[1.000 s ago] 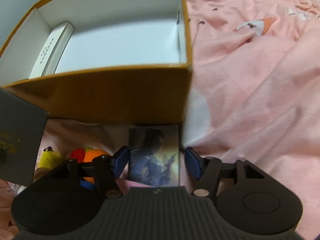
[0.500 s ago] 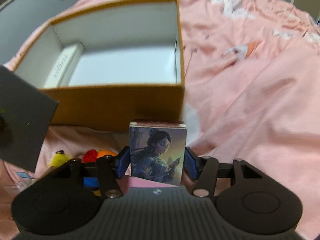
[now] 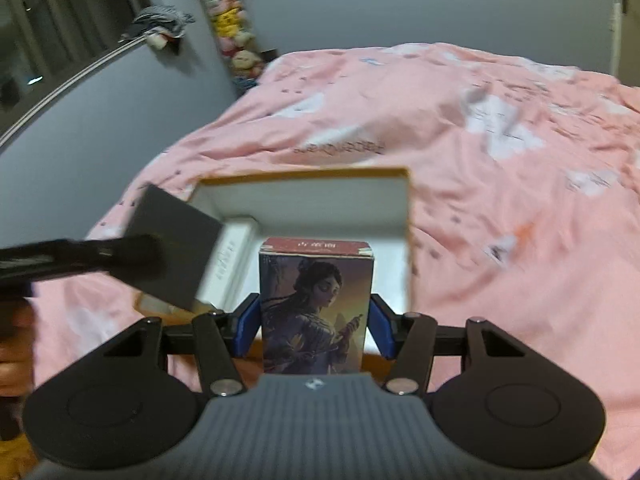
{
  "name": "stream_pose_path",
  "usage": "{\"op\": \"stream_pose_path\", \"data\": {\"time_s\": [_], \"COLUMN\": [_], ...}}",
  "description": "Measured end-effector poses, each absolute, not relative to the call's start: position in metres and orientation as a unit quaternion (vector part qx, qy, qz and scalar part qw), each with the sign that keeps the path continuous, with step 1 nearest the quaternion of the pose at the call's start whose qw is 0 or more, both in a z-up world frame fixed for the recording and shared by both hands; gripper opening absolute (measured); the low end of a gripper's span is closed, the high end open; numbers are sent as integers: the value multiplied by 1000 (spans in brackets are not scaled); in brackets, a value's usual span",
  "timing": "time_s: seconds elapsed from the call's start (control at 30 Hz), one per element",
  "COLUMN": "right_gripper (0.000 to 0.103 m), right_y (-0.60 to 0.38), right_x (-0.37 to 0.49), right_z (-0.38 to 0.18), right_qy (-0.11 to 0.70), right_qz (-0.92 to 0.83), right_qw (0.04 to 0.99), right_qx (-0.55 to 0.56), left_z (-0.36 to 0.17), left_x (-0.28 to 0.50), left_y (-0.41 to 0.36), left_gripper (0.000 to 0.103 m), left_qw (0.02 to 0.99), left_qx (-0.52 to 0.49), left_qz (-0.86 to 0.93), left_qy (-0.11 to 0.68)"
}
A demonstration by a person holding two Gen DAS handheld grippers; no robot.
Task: Organize objects
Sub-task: 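Grasp the painted-woman card box with the right tool while the left tool carries the grey box, then lower both boxes into the orange box and open both tools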
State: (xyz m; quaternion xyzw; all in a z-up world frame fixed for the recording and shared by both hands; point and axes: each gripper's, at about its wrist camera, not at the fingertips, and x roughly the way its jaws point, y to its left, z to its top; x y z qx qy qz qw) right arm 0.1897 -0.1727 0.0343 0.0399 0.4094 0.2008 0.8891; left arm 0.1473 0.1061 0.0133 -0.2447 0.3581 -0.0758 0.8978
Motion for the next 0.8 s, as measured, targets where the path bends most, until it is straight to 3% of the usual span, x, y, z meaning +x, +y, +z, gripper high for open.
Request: {"op": "stream_pose_path", "data": {"time_s": [0.33,0.8], "right_gripper": [58,59], "right_y": [-116,-112], "right_x": [309,368], "right_z": [-47,-95], "right_qy": [513,553], "right_qz": [184,172], "right_qw": [838,815], "right_qx": [15,25], "left_z": [-66,-112], "left_x": [242,279], "left_y": [123,150], "left_gripper": [37,37], "left_qw": [862,820], "left_qx": [-246,-326], "left_qz": [-17,-25], "left_qy": [443,469]}}
